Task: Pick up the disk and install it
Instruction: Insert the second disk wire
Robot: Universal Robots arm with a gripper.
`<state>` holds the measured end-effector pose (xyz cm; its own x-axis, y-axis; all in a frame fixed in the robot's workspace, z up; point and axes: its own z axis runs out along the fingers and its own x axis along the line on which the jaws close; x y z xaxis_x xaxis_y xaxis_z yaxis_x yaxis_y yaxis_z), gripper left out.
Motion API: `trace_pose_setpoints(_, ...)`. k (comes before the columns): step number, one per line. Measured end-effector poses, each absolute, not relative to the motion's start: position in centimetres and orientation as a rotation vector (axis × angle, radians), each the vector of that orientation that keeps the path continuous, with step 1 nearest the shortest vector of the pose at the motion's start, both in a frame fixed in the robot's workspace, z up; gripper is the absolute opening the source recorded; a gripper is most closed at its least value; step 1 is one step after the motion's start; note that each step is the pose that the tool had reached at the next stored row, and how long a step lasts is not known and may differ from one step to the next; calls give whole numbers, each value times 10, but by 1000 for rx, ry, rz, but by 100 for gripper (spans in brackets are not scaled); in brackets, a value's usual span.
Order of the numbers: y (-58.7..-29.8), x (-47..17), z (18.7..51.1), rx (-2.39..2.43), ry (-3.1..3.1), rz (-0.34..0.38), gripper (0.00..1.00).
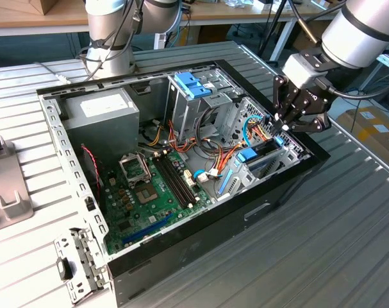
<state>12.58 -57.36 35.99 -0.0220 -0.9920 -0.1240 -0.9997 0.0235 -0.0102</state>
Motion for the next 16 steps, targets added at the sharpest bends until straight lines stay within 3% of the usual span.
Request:
trace_pose_setpoints(7,-574,126,360,-2127,2176,121,11)
trace_pose_setpoints(10,-574,126,360,-2127,2176,121,30)
trace_pose_setpoints(11,-574,126,360,-2127,2176,121,30)
trace_pose_setpoints(12,-574,126,360,-2127,2176,121,36)
trace_pose_setpoints(16,-569,126,361,-2127,2176,121,36)
